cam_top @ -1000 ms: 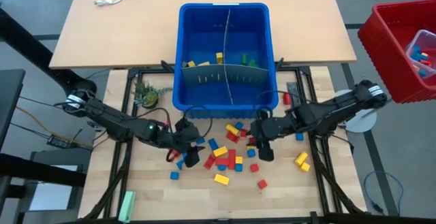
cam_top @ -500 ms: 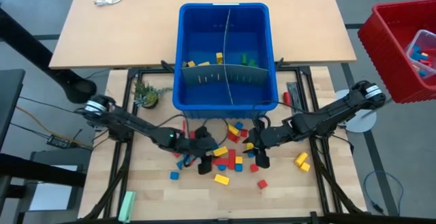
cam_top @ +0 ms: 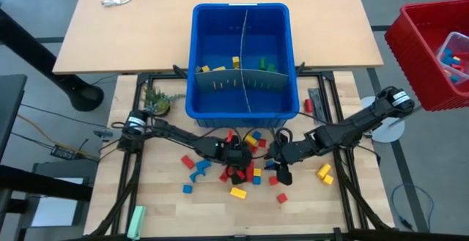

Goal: Sort blocks
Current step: Put the yellow block with the other yellow blocks into the blue bin

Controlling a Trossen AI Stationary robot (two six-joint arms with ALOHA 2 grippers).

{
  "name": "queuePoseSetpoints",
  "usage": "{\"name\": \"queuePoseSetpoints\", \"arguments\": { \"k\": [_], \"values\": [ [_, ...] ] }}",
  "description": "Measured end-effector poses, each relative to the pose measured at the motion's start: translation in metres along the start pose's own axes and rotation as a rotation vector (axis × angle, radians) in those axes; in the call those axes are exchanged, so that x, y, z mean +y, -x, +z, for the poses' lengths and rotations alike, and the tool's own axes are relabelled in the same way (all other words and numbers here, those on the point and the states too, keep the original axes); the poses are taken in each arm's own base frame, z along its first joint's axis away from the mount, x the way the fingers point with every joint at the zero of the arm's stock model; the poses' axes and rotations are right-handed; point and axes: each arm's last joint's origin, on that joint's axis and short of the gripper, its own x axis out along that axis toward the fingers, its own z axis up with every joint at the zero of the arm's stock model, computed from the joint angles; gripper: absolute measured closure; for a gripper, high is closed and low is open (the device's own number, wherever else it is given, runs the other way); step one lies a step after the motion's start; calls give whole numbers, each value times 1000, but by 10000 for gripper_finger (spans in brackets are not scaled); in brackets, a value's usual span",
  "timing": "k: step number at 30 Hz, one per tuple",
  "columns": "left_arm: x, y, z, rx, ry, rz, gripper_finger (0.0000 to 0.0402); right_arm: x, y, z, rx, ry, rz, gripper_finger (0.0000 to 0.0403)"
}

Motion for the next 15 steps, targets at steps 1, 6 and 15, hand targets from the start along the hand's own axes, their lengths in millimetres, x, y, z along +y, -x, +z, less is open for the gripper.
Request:
{"name": "queuePoseSetpoints", "arguments": {
  "k": [1, 6, 15],
  "values": [
    [-1, 2, 3, -3, 0, 0, 179, 2, 0, -1, 2, 0, 5, 230],
    [-2, 17, 17, -30, 3, 60, 179, 9, 2, -5, -3, -8, 4, 231],
    [17, 7, 16, 9, 149, 89, 178, 13, 3, -7, -28, -18, -28, 232]
  ]
}}
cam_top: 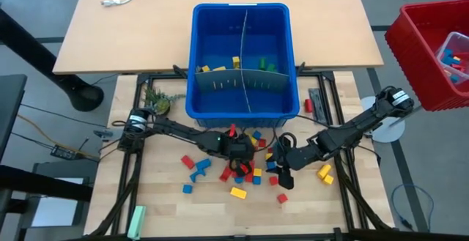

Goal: Sort blocks
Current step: Put the yellow block with the other yellow blocks into the blue bin

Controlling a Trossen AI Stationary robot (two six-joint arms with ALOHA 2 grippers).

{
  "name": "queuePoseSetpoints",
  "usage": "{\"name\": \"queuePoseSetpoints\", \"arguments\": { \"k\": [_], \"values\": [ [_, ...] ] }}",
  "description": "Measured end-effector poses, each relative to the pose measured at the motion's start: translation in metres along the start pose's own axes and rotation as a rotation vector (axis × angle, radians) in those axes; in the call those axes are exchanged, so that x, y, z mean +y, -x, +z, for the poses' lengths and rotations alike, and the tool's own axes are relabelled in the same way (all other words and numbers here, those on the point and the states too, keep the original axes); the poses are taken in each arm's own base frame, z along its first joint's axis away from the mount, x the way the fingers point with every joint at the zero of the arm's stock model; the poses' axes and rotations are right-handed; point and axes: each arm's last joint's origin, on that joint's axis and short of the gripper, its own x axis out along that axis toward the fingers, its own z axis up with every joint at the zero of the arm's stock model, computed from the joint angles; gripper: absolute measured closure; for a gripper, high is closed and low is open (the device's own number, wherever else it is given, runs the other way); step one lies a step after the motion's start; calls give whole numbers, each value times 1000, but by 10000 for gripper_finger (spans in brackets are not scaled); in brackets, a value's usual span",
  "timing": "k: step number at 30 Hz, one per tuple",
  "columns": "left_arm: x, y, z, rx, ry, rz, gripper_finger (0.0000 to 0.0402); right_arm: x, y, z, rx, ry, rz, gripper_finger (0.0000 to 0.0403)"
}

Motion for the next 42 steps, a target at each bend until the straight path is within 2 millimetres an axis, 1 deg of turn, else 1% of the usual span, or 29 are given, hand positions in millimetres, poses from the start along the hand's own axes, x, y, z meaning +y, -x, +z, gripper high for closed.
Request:
{"name": "queuePoseSetpoints", "arguments": {
  "k": [4, 11, 14, 21, 24, 29, 33, 37, 39, 42],
  "values": [
    [1, 1, 9, -25, 42, -97, 178, 0, 0, 0, -2, 0, -2, 234],
    [5, -1, 14, -27, 69, -136, 173, 0, 0, 0, -1, 1, -2, 234],
    [9, -2, 14, -16, 92, -143, 159, 0, 0, 0, 0, 6, -2, 236],
    [12, -5, 9, 16, 86, -118, 116, 0, 0, 0, 0, 10, -2, 237],
    [10, -11, 5, 30, 78, -99, 109, 0, 0, 0, -3, 9, -5, 238],
    [9, -31, -6, 76, 70, -68, 108, 0, 0, 0, -11, 9, -17, 238],
    [8, -39, -7, 63, 98, -62, 108, 2, 1, -1, -13, 12, -13, 240],
    [7, -41, -5, 49, 98, -81, 124, 3, 1, -1, -14, 14, -9, 240],
    [7, -41, -5, 53, 97, -78, 146, 3, 1, -1, -17, 15, -12, 240],
    [7, -41, -6, 58, 97, -83, 190, 3, 1, -1, -23, 12, -20, 240]
  ]
}}
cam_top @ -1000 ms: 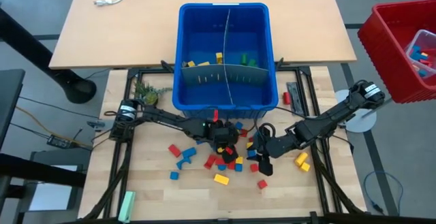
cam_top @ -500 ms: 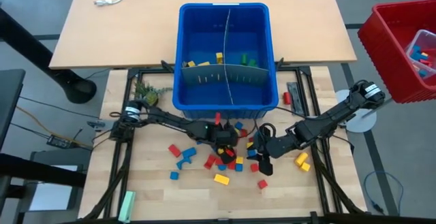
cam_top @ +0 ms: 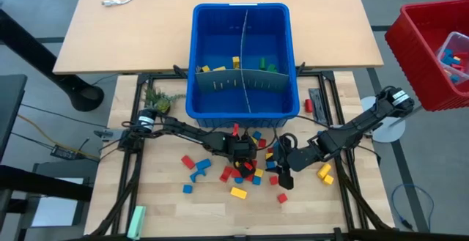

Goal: Sort blocks
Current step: Put the yellow block with the other yellow blocks into the blue bin

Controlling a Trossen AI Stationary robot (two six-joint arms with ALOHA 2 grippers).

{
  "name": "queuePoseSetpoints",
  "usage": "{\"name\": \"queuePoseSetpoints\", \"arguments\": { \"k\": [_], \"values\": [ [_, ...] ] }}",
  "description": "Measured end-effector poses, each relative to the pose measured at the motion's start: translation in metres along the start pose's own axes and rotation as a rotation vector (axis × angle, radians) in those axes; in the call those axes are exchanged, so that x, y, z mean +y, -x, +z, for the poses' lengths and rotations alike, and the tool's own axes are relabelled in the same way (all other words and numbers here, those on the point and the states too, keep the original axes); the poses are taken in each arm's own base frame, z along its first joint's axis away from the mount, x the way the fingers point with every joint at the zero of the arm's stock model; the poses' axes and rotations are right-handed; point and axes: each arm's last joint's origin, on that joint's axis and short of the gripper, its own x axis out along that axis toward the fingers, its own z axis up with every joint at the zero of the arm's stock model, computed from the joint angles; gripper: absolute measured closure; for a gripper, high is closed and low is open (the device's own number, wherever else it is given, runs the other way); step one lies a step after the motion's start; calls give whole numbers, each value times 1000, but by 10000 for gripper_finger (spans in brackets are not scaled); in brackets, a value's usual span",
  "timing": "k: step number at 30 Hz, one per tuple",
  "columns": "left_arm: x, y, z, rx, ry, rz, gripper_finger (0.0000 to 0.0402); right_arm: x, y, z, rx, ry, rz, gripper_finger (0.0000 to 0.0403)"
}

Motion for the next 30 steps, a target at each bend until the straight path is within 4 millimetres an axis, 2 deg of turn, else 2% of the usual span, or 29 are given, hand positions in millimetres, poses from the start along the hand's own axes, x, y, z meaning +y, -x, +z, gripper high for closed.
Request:
{"name": "queuePoseSetpoints", "arguments": {
  "k": [5, 9, 13, 17, 22, 25, 30],
  "values": [
    [0, 0, -1, 3, -26, 5, 263, 0, 0, 0, 1, -4, -2, 241],
    [-3, 11, 0, -5, -37, -8, 263, 1, 0, -1, 2, 0, 3, 241],
    [-10, 37, 9, -43, -66, -31, 263, 3, 1, -2, 4, 5, 9, 241],
    [-16, 73, 23, -105, -119, -19, 258, 4, 1, -3, 5, 9, 13, 241],
    [-13, 138, 49, -264, -158, 72, 256, 4, 2, -2, -4, 7, 5, 241],
    [-2, 177, 66, -383, -187, 183, 256, 4, 2, -2, -4, 7, 3, 241],
    [36, 235, 95, -540, -162, 340, 255, 4, 2, -2, -11, 5, 2, 241]
  ]
}}
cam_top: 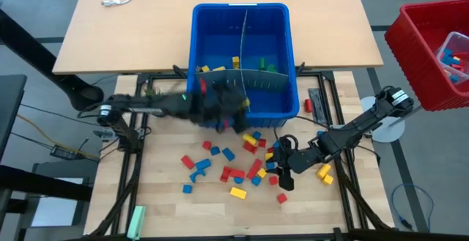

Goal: Sort blocks
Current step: Put the yellow block with the other yellow blocks into the blue bin

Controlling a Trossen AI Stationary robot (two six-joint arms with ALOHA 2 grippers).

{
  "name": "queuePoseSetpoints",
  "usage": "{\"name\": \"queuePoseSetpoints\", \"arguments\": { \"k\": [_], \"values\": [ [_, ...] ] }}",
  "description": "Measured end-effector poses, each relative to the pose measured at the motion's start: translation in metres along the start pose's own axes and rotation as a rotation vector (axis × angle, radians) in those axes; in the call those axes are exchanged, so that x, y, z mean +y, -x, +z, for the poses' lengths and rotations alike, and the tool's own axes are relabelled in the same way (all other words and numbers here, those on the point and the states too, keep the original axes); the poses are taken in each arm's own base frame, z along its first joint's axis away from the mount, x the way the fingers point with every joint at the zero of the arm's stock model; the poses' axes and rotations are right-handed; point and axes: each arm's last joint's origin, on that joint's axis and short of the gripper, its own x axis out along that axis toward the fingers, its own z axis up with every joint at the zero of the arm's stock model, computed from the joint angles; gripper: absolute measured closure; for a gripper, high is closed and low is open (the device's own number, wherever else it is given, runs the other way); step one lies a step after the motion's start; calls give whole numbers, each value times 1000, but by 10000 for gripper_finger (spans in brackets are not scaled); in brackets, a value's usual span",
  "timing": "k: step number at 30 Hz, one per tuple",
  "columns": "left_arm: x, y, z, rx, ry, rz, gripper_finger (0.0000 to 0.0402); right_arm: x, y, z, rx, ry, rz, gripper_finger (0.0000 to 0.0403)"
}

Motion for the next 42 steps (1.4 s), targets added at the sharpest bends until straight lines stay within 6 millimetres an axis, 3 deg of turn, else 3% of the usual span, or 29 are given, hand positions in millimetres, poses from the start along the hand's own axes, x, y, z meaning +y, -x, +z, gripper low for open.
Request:
{"name": "queuePoseSetpoints", "arguments": {
  "k": [3, 8, 16, 23, 28, 32, 36, 42],
  "values": [
    [41, 2, 19, -50, 32, 87, 255, 0, 0, 0, -1, 0, 1, 241],
    [106, -12, 30, -48, 66, 245, 255, 0, 0, 2, -26, -6, -7, 241],
    [197, -42, 18, 19, 138, 461, 254, -3, -1, 5, -35, -9, -19, 241],
    [240, -70, 0, 69, 192, 517, 237, -4, -2, 5, -37, -9, -23, 241],
    [253, -87, -10, 92, 234, 466, 189, -5, -2, 6, -46, -8, -39, 241],
    [251, -79, -7, 88, 250, 430, 159, -5, -2, 5, -45, -5, -39, 241],
    [227, -43, 15, -9, 241, 328, 152, -5, -2, 5, -45, -5, -38, 241],
    [164, 29, 33, -77, 161, 152, 158, -4, -2, 5, -42, -4, -34, 241]
  ]
}}
